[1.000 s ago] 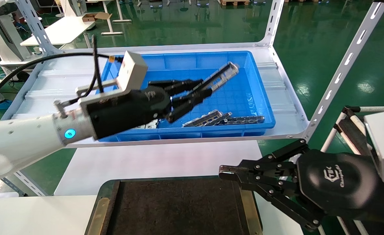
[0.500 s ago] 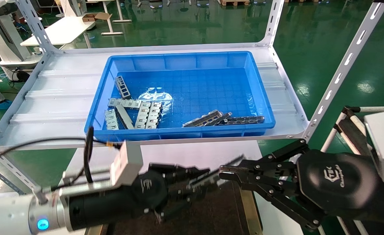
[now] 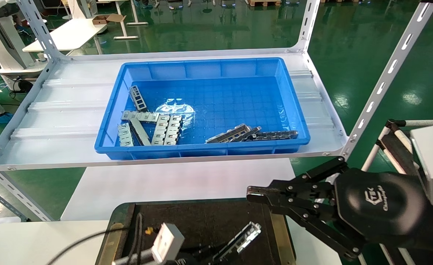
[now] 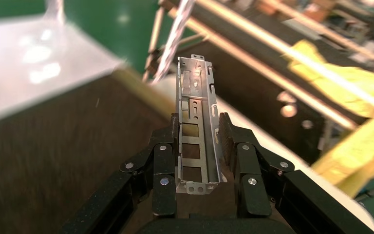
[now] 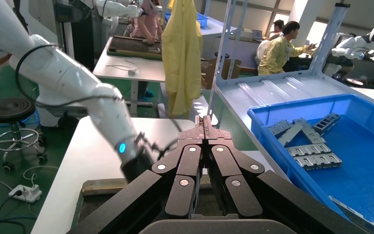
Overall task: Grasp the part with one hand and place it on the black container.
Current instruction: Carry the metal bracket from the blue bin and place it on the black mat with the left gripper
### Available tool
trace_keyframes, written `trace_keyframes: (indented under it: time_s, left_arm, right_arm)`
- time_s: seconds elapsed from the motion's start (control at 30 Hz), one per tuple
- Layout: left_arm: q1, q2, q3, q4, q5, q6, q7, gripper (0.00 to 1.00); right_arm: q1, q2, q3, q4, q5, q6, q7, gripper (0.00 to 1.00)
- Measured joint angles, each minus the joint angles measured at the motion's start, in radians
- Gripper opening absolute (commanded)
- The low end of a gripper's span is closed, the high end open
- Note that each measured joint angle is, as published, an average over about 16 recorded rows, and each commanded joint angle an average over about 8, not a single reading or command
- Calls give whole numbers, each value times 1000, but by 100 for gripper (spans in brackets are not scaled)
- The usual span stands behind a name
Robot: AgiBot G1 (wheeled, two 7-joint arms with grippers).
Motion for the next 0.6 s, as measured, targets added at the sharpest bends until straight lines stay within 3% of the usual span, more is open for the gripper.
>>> trace_keyframes:
  time_s: [0.23, 0.6]
  left_arm:
    - [52, 144, 35, 44, 19, -257, -32, 0]
    - [18, 369, 83, 183, 18, -570, -62, 0]
  right_arm:
    - [0, 0, 0, 0, 0, 0, 0, 0]
    - [0, 0, 0, 0, 0, 0, 0, 0]
